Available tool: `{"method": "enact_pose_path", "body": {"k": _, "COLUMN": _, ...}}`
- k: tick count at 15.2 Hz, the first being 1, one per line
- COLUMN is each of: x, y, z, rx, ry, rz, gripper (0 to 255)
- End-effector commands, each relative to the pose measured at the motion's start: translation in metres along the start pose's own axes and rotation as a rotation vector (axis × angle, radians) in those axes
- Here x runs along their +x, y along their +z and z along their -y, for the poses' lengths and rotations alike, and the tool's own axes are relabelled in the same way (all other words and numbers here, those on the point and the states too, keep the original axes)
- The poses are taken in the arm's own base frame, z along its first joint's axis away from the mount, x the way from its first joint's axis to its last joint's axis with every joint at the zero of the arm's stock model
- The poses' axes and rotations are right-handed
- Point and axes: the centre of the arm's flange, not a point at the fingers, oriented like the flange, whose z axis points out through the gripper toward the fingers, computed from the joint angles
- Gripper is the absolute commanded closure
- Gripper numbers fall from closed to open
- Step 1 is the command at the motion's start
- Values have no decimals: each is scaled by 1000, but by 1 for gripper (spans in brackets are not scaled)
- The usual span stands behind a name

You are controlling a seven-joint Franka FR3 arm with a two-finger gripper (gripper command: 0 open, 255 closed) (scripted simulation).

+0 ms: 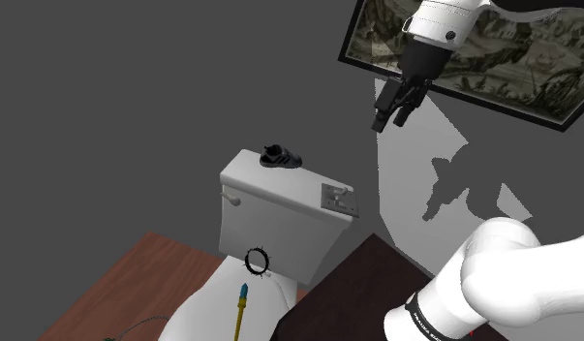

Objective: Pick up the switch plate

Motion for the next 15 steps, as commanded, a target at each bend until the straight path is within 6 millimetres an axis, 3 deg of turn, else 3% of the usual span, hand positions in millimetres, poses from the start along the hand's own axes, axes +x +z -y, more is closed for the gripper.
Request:
{"method": "enact_pose_path", "body": {"k": 1, "x": 0, "y": 0, "z": 0, "rx": 0, "ry": 0, "rz": 0, "gripper": 0}}
{"method": "enact_pose_path", "body": {"k": 15, "x": 53, "y": 157, "z": -80, "rx": -15, "ry": 37, "rz": 5, "gripper": 0}}
